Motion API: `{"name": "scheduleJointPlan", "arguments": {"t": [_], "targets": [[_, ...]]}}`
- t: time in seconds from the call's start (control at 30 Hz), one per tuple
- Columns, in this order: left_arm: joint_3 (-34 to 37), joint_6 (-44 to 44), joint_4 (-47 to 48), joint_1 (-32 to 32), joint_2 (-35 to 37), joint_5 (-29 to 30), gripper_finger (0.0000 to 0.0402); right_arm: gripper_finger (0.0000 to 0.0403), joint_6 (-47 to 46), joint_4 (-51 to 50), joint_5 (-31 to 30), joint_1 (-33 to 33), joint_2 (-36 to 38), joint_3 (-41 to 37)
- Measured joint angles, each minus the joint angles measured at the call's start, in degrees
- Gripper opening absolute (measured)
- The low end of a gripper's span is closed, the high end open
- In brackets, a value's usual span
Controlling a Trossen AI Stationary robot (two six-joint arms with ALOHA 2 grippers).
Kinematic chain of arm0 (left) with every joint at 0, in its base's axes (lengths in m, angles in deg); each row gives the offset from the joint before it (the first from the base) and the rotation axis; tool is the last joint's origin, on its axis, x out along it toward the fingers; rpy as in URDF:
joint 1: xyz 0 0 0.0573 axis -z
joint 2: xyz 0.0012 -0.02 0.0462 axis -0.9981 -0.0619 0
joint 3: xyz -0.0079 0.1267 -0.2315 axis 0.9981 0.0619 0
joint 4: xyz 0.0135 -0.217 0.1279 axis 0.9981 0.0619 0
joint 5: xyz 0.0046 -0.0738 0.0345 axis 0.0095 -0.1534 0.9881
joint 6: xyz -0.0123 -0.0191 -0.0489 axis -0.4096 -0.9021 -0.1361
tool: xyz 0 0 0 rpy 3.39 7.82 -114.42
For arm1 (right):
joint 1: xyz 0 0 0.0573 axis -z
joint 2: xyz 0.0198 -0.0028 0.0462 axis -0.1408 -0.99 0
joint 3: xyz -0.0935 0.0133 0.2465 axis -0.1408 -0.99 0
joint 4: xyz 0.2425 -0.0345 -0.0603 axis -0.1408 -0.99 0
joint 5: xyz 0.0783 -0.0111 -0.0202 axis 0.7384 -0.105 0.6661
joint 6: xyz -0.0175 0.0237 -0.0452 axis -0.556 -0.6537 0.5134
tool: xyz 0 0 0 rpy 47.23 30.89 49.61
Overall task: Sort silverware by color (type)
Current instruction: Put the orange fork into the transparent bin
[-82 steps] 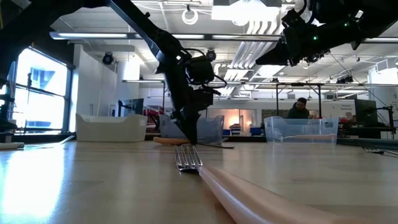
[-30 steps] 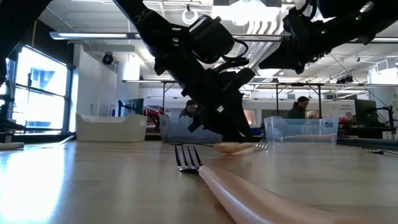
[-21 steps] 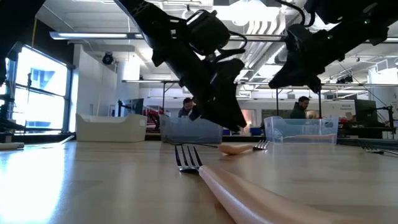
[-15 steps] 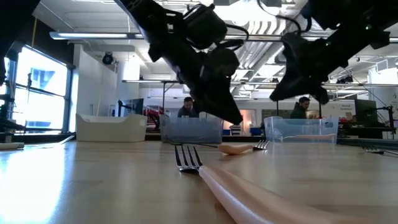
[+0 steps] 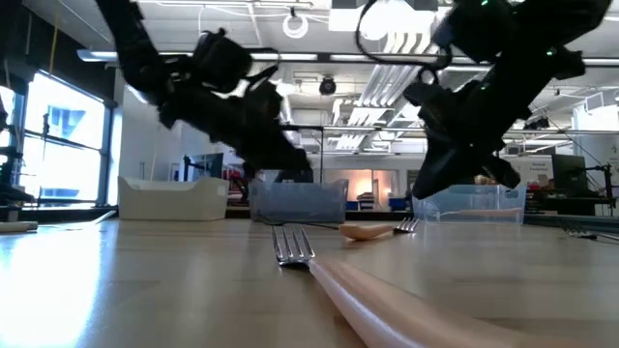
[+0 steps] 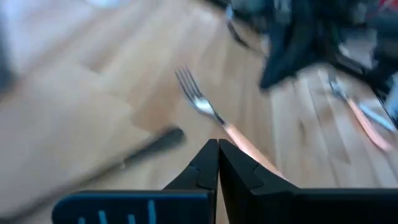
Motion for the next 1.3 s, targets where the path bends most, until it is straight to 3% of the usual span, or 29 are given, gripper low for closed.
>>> {"name": "scheduleJointPlan", "arguments": {"t": [0.13,0.5,0.67,0.87,1.03,1.2,1.3], "targets": [[5.95,0.16,-4.78,-3.8,3.87,-0.17,0.0002,0.0,-0.17,-8.16,1.36,2.18,-3.87,3.95],[13.57,1.05,-13.58,-13.84,5.28,-4.23,0.0001,0.0,4.51,-11.57,8.47,13.63,-10.06,7.01],[14.19,1.82,-14.47,-16.47,5.29,-5.17,0.0001,0.0,9.19,-10.12,10.7,18.35,-11.33,7.61],[14.17,2.84,-17.2,-18.7,5.29,-6.86,0.0,0.0,20.06,-1.59,8.91,24.79,-11.2,7.26],[14.17,2.83,-17.85,-20.95,5.29,-7.03,0.0,0.0,26.51,0.6,18.11,29.34,-11.24,8.98],[14.14,2.35,-19.47,-23.36,5.29,-7.61,0.0,0.0001,19.04,-11.95,19.34,24.97,-11.18,16.29],[14.15,2.4,-19.63,-24.65,5.29,-6.4,0.0,0.0013,10.75,-18.19,15.72,18.57,-11.2,19.52]]}}
